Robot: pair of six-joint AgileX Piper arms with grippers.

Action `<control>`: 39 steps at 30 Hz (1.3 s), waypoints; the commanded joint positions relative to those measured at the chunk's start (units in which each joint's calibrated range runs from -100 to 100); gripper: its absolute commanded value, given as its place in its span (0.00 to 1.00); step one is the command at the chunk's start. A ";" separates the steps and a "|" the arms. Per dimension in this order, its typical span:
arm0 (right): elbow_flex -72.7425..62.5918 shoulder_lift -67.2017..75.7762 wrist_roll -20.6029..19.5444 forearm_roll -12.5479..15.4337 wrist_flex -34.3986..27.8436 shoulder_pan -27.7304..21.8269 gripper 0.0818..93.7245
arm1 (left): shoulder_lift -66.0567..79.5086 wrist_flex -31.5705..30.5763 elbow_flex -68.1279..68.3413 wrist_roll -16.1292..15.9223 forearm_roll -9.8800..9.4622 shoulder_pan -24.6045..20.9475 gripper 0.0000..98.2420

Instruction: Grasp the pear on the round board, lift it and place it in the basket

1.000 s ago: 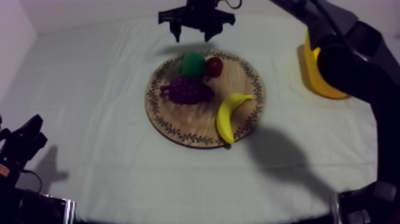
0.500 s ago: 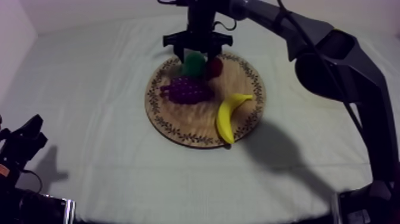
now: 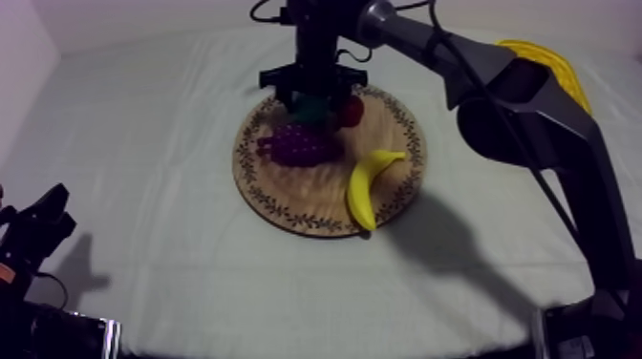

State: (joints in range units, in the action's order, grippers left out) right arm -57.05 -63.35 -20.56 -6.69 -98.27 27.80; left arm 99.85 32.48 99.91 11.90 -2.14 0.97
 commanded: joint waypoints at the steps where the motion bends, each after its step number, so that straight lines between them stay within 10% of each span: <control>1: -0.79 -0.51 0.05 -0.11 -0.04 -0.19 0.58 | -0.02 0.02 -0.02 0.00 0.01 0.01 0.00; 39: 3.49 4.59 1.58 -1.71 0.20 0.41 0.37 | -0.02 0.02 -0.02 0.00 0.01 0.01 0.00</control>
State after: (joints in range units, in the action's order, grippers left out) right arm -54.52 -60.03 -18.98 -8.31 -97.96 28.18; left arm 99.85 32.48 99.91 11.90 -2.14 0.97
